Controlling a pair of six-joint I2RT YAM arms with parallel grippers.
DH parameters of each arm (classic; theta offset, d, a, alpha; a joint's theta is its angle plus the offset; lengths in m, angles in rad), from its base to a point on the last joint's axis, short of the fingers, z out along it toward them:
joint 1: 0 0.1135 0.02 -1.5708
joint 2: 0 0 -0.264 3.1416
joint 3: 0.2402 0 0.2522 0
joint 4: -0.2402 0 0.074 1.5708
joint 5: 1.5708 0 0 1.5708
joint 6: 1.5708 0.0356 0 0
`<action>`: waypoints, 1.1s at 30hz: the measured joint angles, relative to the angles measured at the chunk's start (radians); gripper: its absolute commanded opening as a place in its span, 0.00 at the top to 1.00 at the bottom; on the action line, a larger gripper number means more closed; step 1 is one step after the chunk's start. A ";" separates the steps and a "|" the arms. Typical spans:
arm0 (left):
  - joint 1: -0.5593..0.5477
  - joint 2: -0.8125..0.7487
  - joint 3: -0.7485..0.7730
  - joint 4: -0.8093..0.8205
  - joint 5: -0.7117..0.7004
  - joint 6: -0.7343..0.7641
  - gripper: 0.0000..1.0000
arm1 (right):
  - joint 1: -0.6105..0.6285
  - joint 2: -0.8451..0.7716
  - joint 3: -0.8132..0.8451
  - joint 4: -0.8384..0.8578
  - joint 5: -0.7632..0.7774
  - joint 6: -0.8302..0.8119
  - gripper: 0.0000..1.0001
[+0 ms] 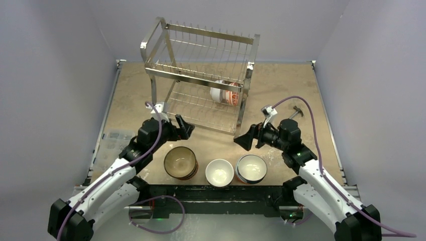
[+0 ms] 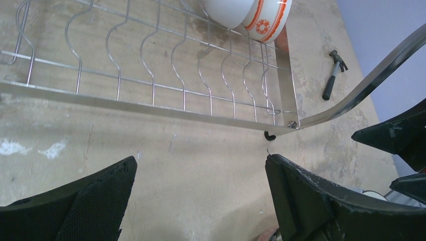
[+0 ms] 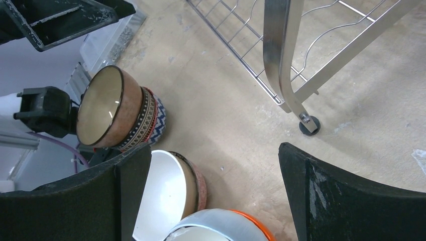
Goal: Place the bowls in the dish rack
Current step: Pick up the bowl from the center of the board.
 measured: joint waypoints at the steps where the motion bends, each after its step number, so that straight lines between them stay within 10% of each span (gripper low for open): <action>1: 0.000 -0.021 0.000 -0.032 -0.003 -0.014 0.02 | 0.000 0.003 0.000 0.000 -0.006 0.000 0.01; 16: 0.000 -0.133 -0.013 -0.228 0.062 -0.179 0.06 | 0.019 0.080 -0.009 0.039 -0.105 -0.003 0.07; 33: -0.179 0.119 0.057 -0.077 0.251 -0.189 0.18 | 0.058 0.047 -0.009 0.038 -0.039 0.006 0.03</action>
